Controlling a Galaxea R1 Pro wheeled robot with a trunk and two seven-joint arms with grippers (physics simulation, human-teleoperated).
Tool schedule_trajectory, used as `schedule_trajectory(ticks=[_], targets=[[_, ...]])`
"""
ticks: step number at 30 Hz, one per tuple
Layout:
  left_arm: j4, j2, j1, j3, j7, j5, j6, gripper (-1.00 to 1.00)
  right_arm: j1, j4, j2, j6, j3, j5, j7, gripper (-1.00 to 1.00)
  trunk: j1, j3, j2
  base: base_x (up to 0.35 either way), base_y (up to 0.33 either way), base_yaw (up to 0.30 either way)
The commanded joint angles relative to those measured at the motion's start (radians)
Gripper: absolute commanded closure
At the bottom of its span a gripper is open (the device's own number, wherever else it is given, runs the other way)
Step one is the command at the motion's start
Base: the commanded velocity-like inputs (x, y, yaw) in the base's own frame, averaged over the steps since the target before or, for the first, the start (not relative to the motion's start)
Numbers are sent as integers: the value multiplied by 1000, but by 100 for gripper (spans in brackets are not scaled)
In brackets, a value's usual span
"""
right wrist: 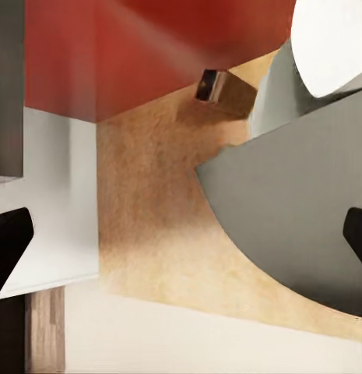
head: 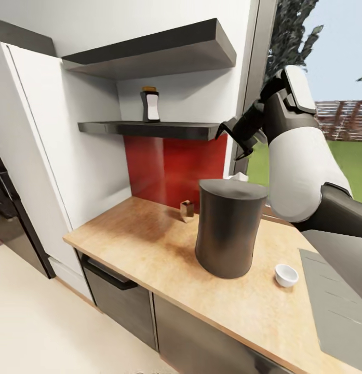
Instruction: Set up a coffee station on the kitchen countertop: keep the coffee maker on the countertop, move the bottle of coffee from the kitchen shelf to the counter next to the coffee maker, place a paper coffee filter on top of the coffee maker, put the saucer next to the coffee maker with the coffee cup on the saucer, and place the electric kettle next to the coffee maker.
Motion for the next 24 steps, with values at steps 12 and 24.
schedule_trajectory(ticks=[12, 24], targets=[[-1, 0, 0, 2, 2, 3, -2, -100, -1, -2, 1, 11, -5, -5, -10, -100, 1, 3, -2, -1, 1, 219], [-2, -1, 0, 3, 2, 5, -1, -100, -1, -2, 1, 12, -6, -5, -11, -100, 1, 21, -2, -115, 39, 9]])
